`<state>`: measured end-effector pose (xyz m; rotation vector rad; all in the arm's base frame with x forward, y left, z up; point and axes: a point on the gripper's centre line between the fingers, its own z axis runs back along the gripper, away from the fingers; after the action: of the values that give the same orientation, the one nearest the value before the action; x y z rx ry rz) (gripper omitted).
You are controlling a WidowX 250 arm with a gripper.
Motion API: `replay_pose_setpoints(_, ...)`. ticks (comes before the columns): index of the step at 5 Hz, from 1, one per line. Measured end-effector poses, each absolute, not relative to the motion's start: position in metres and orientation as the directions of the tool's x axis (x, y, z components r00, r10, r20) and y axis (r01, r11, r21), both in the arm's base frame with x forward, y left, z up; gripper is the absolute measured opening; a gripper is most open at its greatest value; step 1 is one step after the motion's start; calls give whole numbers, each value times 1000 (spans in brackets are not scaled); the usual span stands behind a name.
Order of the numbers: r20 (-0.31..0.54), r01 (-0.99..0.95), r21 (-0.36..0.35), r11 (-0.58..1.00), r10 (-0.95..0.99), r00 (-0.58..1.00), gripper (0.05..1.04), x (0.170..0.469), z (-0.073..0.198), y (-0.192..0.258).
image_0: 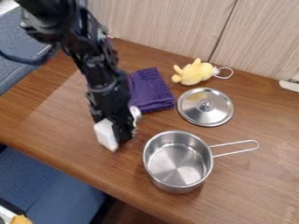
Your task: Placing the white bottle at the cetre of the table
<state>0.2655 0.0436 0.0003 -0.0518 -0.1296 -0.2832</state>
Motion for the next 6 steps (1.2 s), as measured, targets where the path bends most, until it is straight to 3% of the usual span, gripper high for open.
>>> replay_pose_setpoints(1, 136, 299, -3, 954, -296, 945, 758, 265, -3, 38)
replay_pose_setpoints(2, 113, 303, 13, 953, -302, 947, 997, 262, -4, 36)
replay_pose_setpoints(4, 119, 271, -8, 962, -268, 956, 1000, 264, -2, 39)
replay_pose_setpoints(6, 172, 288, -6, 958, -283, 944, 1000, 275, 38, 36)
